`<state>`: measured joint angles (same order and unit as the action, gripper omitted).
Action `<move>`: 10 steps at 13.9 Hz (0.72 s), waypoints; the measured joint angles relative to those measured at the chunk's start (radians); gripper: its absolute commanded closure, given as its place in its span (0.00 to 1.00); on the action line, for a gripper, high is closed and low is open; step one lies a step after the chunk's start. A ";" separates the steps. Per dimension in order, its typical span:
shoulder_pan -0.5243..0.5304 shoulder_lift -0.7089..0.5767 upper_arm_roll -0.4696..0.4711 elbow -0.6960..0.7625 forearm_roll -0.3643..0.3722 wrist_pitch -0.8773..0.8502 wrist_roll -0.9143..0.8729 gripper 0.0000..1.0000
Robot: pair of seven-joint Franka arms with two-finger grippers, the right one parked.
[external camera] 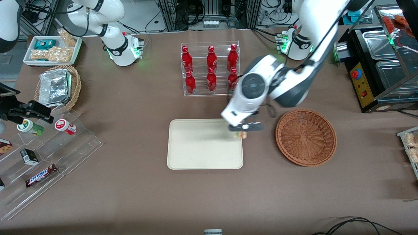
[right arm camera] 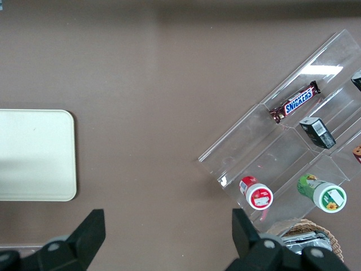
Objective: Place sandwich from basket to tray
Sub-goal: 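Lift the sandwich and carry it over the white tray, then lower the sandwich onto the tray and open the left gripper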
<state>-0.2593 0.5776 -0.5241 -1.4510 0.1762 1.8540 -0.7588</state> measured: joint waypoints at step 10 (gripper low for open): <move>-0.297 0.417 0.157 0.399 0.090 0.096 -0.038 0.87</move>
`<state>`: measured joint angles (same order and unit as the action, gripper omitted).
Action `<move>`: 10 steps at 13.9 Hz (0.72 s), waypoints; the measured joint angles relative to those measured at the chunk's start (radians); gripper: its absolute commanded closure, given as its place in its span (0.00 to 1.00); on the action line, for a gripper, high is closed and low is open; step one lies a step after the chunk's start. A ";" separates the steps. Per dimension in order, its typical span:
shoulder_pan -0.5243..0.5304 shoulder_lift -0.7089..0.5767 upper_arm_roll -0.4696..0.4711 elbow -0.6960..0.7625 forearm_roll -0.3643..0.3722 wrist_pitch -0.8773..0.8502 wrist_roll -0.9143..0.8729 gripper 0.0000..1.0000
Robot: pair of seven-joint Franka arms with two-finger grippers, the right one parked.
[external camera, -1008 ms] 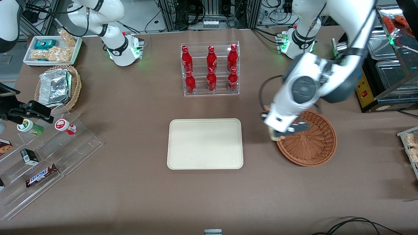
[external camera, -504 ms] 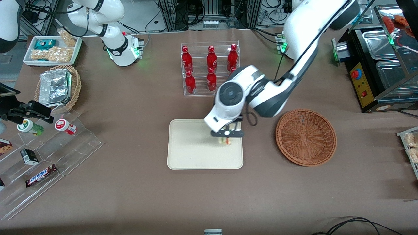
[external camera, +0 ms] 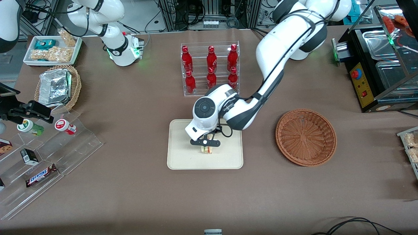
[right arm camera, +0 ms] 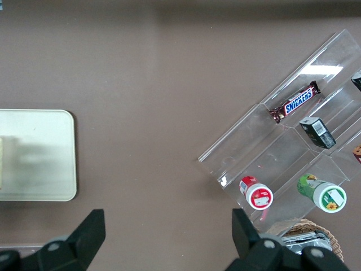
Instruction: Place sandwich from basket to tray
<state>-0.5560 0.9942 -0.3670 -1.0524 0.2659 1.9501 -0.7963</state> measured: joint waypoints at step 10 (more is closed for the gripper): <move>-0.003 0.015 0.011 0.023 0.000 0.060 -0.134 0.00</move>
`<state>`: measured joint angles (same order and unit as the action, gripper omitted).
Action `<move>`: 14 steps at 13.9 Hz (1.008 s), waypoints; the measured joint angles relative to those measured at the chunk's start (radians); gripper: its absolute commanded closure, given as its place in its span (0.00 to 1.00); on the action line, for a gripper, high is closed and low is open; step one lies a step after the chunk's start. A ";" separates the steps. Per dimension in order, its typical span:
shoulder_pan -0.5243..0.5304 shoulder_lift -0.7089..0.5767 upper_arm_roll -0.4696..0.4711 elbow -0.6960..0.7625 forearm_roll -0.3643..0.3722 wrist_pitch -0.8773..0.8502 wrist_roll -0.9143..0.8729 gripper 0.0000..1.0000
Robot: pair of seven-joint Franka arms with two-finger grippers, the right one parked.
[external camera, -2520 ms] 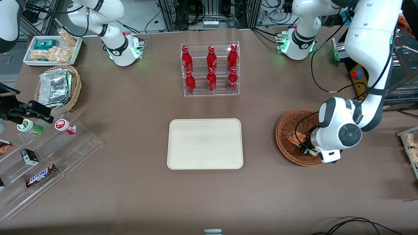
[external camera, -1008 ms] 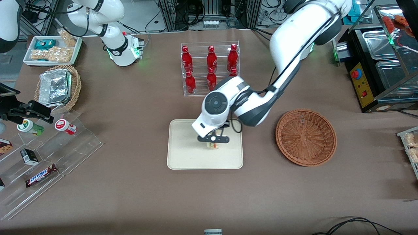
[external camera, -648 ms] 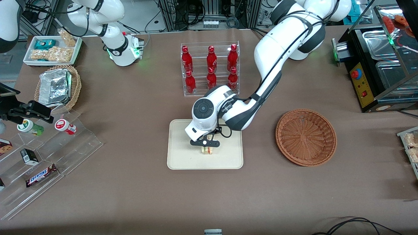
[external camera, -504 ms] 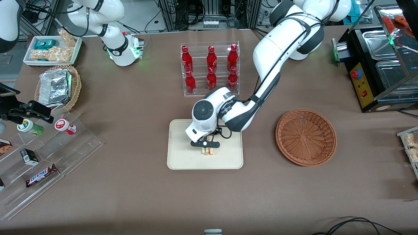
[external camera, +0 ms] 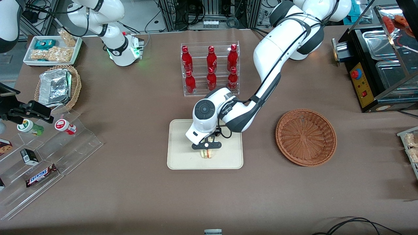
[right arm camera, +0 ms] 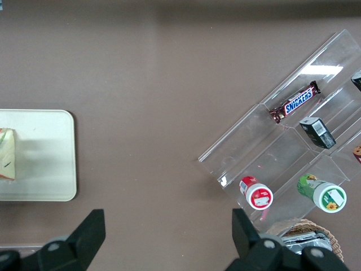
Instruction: Place sandwich from basket to tray
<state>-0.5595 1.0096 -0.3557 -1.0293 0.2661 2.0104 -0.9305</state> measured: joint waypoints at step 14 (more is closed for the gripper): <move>0.371 -0.548 0.005 0.042 -0.187 -0.904 0.202 0.00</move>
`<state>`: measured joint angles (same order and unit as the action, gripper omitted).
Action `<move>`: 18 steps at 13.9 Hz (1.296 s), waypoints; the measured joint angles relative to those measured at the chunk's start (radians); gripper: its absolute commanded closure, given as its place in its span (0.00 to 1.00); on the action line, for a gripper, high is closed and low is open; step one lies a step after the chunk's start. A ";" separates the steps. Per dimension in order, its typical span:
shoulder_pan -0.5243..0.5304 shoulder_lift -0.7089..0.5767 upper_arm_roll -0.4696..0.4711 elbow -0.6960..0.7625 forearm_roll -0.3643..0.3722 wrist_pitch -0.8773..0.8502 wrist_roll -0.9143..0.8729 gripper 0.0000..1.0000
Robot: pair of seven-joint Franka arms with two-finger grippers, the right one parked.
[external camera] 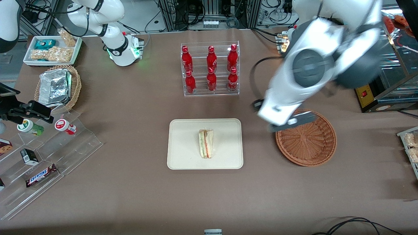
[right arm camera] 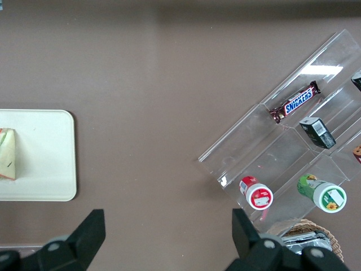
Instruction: Place sandwich from basket to tray
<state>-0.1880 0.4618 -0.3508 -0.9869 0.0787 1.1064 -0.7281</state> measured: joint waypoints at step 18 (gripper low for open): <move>0.278 -0.470 0.179 -0.494 -0.020 0.059 0.559 0.00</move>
<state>0.0903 -0.0080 -0.1718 -1.4812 0.0591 1.1653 -0.1694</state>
